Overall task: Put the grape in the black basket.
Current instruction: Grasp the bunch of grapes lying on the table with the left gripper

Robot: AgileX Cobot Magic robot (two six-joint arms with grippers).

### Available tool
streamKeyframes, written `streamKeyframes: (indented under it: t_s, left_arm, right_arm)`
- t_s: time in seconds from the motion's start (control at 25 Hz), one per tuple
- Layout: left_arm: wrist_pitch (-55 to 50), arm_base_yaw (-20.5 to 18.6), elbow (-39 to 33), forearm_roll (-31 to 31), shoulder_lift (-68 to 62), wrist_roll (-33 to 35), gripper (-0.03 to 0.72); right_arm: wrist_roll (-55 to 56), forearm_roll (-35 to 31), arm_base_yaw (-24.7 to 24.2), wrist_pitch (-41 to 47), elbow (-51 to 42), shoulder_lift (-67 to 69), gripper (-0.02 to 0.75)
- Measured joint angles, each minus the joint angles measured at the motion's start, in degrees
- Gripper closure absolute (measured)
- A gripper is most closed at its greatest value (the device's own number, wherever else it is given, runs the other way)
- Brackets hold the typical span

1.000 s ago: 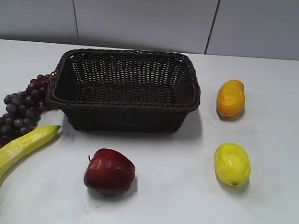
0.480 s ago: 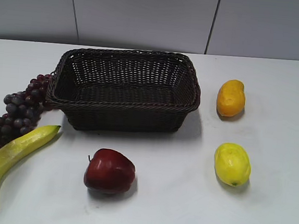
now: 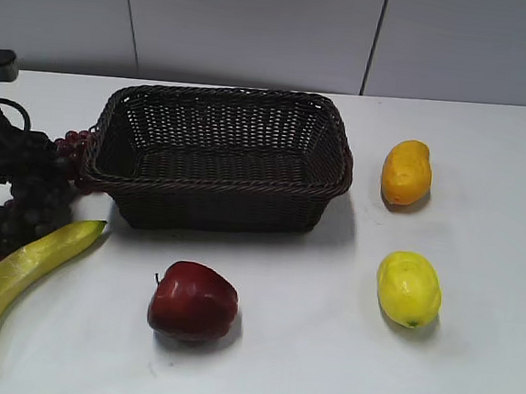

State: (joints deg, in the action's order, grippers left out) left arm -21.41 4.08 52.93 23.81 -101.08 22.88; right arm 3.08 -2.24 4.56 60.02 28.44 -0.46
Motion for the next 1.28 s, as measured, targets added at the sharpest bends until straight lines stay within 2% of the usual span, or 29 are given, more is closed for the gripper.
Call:
streamKeyframes:
  t_s: [0.4,0.52,0.64,0.68,0.88,1.28]
  left_arm:
    - [1.6,0.1,6.3,-0.1,-10.2,0.0,0.047]
    - [2.0,0.2,6.6,0.4,-11.2,0.0,0.127]
    - [2.1,0.3,6.9,0.8,-11.2,0.0,0.301]
    - [2.1,0.3,6.9,0.8,-11.0,0.0,0.335]
    - [1.1,0.2,6.8,0.3,-9.2,0.0,0.394]
    - [-0.9,-0.4,6.6,-0.4,7.3,-0.2,0.415]
  right_arm:
    - [0.0,0.0,0.0,0.0,0.0,0.0,0.145]
    - [0.0,0.0,0.0,0.0,0.0,0.0,0.145]
    - [0.0,0.0,0.0,0.1,0.0,0.0,0.145]
    - [0.0,0.0,0.0,0.1,0.0,0.0,0.145]
    - [0.0,0.0,0.0,0.0,0.0,0.0,0.145]
    - [0.0,0.0,0.0,0.1,0.0,0.0,0.145]
